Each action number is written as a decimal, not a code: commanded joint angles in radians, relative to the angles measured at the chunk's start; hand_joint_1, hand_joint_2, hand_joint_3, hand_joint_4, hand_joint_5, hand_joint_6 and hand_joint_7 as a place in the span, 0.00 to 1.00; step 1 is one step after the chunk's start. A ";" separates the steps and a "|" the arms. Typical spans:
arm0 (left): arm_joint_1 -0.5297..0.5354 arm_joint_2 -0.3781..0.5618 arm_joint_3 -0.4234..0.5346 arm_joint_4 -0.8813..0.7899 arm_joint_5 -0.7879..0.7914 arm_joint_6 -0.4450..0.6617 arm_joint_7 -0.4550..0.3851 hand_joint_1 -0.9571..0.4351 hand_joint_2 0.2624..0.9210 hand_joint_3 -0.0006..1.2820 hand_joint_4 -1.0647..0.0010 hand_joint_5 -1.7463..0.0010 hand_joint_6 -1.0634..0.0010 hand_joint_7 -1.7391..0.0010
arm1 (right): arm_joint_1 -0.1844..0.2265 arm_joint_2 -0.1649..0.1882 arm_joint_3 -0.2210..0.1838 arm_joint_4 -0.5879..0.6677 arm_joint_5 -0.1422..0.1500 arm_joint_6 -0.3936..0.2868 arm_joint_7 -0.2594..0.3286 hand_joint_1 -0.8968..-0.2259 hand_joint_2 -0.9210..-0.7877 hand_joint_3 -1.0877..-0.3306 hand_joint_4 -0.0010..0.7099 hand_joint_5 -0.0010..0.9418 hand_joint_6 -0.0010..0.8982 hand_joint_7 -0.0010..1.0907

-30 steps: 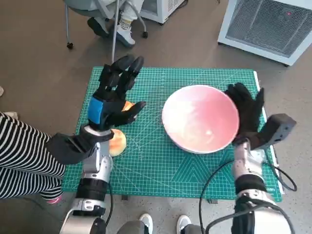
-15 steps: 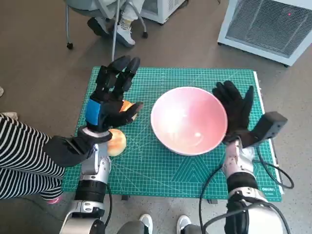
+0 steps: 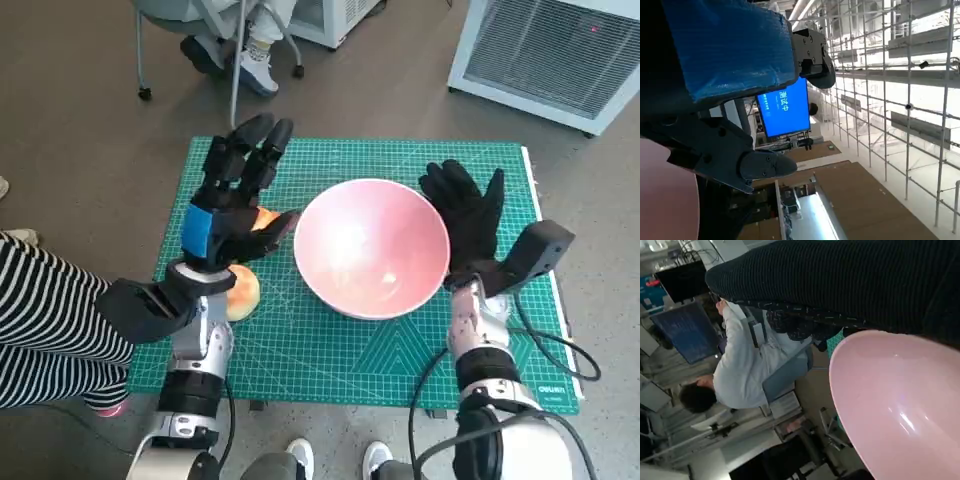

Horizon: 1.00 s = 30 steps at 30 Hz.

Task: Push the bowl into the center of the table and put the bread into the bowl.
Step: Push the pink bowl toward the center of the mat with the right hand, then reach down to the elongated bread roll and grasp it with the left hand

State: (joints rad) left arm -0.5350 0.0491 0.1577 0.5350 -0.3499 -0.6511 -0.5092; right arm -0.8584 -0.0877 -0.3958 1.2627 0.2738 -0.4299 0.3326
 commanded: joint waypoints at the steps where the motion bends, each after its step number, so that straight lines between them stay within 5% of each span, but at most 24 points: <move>1: 0.013 -0.003 -0.004 -0.010 0.001 0.012 0.000 0.57 0.87 0.28 0.81 0.96 1.00 0.61 | 0.026 -0.045 0.028 -0.027 -0.049 -0.078 -0.053 0.48 0.00 0.25 0.05 0.01 0.11 0.13; 10: 0.009 -0.013 -0.015 -0.019 0.011 0.020 0.009 0.56 0.88 0.27 0.81 0.97 1.00 0.61 | 0.080 -0.068 0.073 -0.141 -0.095 -0.278 -0.062 0.45 0.00 0.30 0.08 0.01 0.13 0.14; 22: -0.029 -0.002 -0.025 0.021 0.020 0.004 -0.009 0.52 0.96 0.19 0.78 0.98 1.00 0.60 | 0.222 -0.038 0.138 -0.489 -0.022 -0.397 0.063 0.33 0.00 0.47 0.16 0.03 0.19 0.17; 30: -0.081 0.079 -0.014 0.069 0.064 -0.037 -0.049 0.50 0.99 0.14 0.78 0.99 0.98 0.60 | 0.304 -0.032 0.203 -0.673 -0.019 -0.411 0.100 0.27 0.00 0.52 0.19 0.02 0.20 0.18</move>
State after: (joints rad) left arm -0.5717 0.0679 0.1351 0.5810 -0.3221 -0.6484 -0.5486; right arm -0.6056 -0.1279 -0.2189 0.6438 0.2510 -0.8413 0.4146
